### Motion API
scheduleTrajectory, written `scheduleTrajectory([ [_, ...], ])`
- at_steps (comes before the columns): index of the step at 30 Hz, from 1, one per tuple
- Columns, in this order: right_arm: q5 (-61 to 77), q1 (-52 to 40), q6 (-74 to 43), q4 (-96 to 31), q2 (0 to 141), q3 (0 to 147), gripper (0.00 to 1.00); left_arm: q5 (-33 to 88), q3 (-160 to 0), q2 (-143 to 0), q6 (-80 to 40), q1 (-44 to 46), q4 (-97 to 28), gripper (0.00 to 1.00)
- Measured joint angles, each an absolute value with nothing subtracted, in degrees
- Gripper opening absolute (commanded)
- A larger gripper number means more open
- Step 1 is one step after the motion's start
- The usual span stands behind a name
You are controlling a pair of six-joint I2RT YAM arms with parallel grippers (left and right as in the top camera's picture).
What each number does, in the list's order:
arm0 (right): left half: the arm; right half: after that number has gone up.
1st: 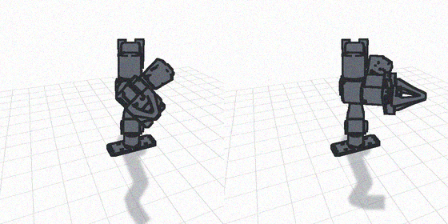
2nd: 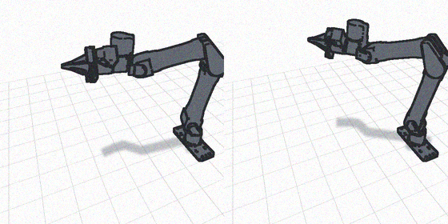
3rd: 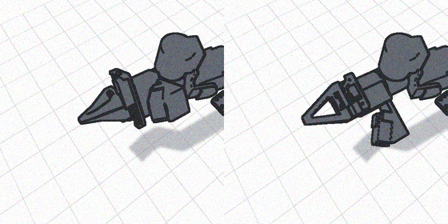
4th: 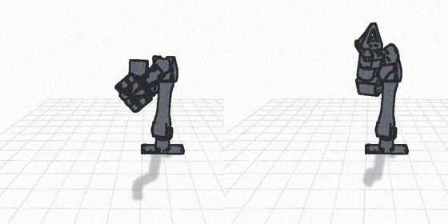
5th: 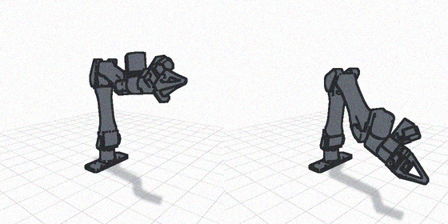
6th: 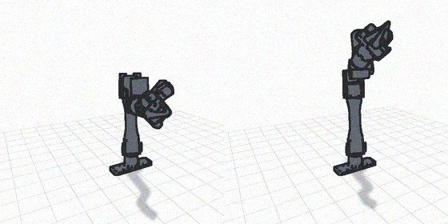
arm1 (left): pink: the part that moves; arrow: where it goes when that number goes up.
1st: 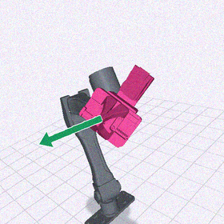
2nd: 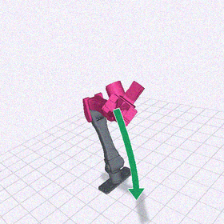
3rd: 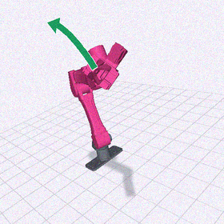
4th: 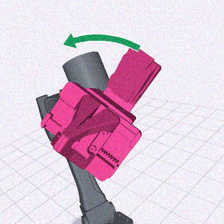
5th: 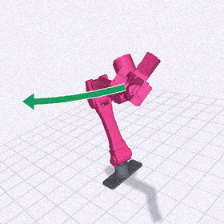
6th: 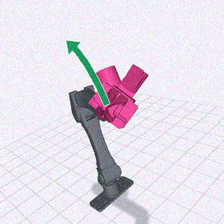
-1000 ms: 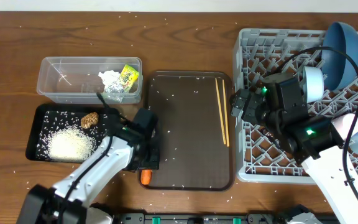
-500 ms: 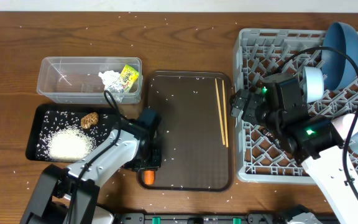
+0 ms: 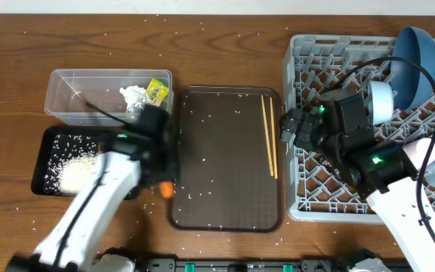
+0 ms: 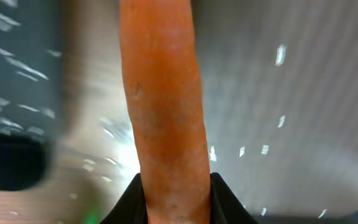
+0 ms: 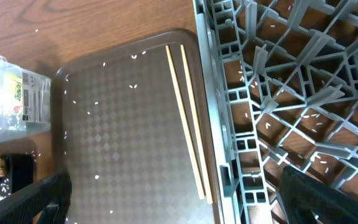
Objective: Sort waste into correct bins and load items into the dishwasher rack
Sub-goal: 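Carry the carrot left and drop it onto the black tray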
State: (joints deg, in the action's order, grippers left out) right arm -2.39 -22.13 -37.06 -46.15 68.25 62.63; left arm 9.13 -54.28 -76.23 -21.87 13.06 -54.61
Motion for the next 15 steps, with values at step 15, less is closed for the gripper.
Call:
scheduleTrajectory([
  [15, -2.4, -22.1, -37.1, -47.2, 68.3, 62.6, 0.99, 2.6, -54.6, -76.4, -30.1, -22.7, -46.6, 0.11],
])
